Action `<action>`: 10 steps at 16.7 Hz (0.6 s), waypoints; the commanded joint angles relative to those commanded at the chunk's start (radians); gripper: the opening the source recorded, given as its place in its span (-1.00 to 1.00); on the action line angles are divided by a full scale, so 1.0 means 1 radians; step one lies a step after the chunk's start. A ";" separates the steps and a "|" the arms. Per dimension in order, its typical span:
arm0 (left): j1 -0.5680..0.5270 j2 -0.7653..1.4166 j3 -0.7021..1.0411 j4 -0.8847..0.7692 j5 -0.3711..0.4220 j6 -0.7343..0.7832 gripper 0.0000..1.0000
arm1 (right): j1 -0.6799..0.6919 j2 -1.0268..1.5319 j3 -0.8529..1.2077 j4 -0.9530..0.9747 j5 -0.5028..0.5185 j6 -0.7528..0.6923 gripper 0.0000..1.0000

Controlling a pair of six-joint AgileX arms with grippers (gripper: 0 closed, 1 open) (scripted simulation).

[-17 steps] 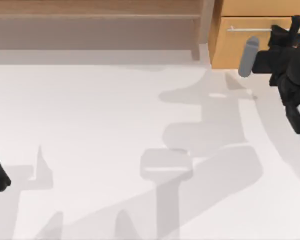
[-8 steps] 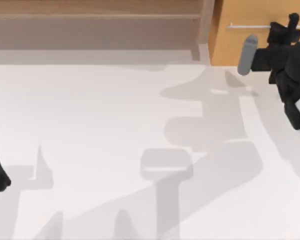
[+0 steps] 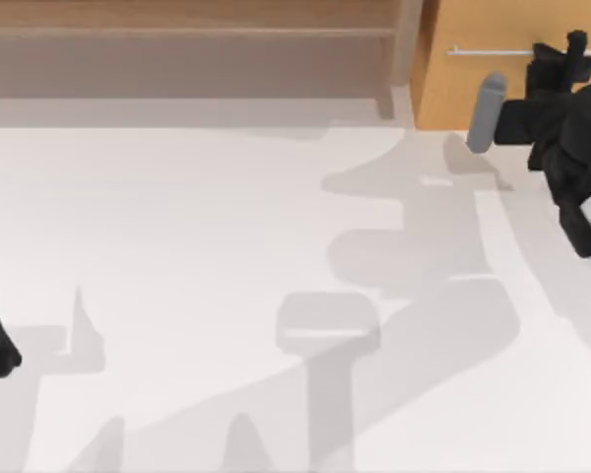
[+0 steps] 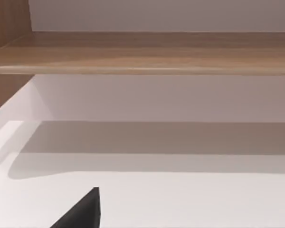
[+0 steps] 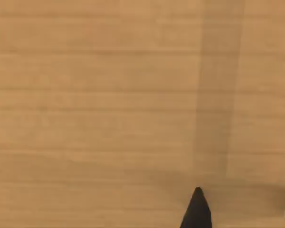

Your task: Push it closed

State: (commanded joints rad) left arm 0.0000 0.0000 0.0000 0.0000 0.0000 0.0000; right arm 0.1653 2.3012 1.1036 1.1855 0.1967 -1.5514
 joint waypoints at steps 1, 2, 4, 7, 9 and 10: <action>0.000 0.000 0.000 0.000 0.000 0.000 1.00 | 0.000 0.000 0.000 0.000 0.000 0.000 0.51; 0.000 0.000 0.000 0.000 0.000 0.000 1.00 | 0.000 0.000 0.000 0.000 0.000 0.000 0.66; 0.000 0.000 0.000 0.000 0.000 0.000 1.00 | 0.000 0.000 0.000 0.000 0.000 0.000 0.96; 0.000 0.000 0.000 0.000 0.000 0.000 1.00 | 0.000 0.000 0.000 0.000 0.000 0.000 1.00; 0.000 0.000 0.000 0.000 0.000 0.000 1.00 | 0.000 0.000 0.000 0.000 0.000 0.000 1.00; 0.000 0.000 0.000 0.000 0.000 0.000 1.00 | 0.000 0.000 0.000 0.000 0.000 0.000 1.00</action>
